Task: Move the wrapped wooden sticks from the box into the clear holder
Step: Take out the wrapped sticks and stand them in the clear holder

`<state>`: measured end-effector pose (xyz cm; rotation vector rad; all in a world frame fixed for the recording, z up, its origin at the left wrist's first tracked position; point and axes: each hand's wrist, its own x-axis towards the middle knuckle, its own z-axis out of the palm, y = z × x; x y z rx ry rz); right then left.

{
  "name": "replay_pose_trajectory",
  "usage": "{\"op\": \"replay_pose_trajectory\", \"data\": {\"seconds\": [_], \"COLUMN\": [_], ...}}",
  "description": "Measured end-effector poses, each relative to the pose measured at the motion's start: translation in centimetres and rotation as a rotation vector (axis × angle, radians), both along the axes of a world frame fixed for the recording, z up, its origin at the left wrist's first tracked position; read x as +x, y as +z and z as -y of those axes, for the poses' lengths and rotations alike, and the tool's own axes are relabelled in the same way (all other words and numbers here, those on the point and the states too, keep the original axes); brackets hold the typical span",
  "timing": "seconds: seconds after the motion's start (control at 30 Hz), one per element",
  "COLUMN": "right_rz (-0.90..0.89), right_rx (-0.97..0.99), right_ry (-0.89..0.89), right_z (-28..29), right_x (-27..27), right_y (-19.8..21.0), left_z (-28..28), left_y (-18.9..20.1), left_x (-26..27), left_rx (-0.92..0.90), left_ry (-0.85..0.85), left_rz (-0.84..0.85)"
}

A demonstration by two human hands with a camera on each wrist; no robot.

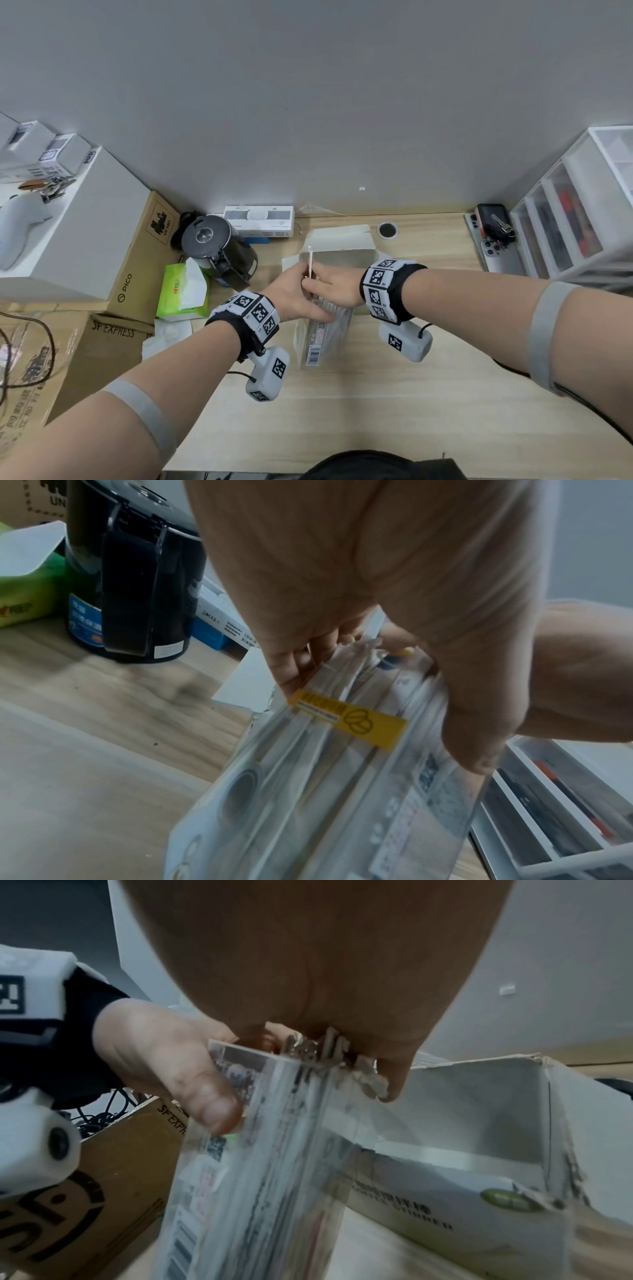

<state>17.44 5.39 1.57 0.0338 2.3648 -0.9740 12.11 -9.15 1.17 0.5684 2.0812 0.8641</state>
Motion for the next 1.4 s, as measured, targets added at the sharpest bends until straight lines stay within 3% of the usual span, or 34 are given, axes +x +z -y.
{"op": "replay_pose_trajectory", "data": {"seconds": [0.1,0.23,0.3,0.43,0.6,0.7,0.83,1.2,1.4], "right_rz": [-0.053,-0.265,-0.309,-0.244,-0.158,-0.194,-0.146,-0.091,-0.088], "right_rx": [0.008,-0.018,-0.028,0.047,0.018,0.05,0.104,0.077,0.037], "right_ry": [-0.066,-0.164,-0.138,-0.041,-0.065,-0.079,-0.135,-0.028,-0.043], "right_z": [-0.3,-1.1,-1.0,-0.4,0.5,0.6,0.3,1.4,-0.3], "right_x": [-0.2,-1.0,-1.1,-0.7,0.1,0.3,0.4,1.7,1.7], "right_y": [-0.1,1.2,1.7,0.9,-0.4,-0.6,-0.9,-1.6,-0.4], "left_z": [0.1,-0.3,-0.5,-1.0,-0.9,-0.7,-0.4,0.3,-0.1], "left_y": [-0.4,0.1,0.3,0.5,-0.1,-0.7,-1.2,-2.2,-1.7], "left_x": [-0.2,-0.5,-0.3,-0.1,-0.2,-0.2,-0.6,-0.3,-0.1], "left_rx": [-0.009,-0.035,-0.022,-0.005,0.073,0.081,0.044,-0.034,0.017], "left_ry": [-0.029,-0.096,-0.128,-0.093,-0.058,-0.04,-0.054,-0.017,-0.074], "left_rz": [-0.02,-0.055,-0.055,-0.028,0.053,0.08,0.067,-0.011,0.064]}}
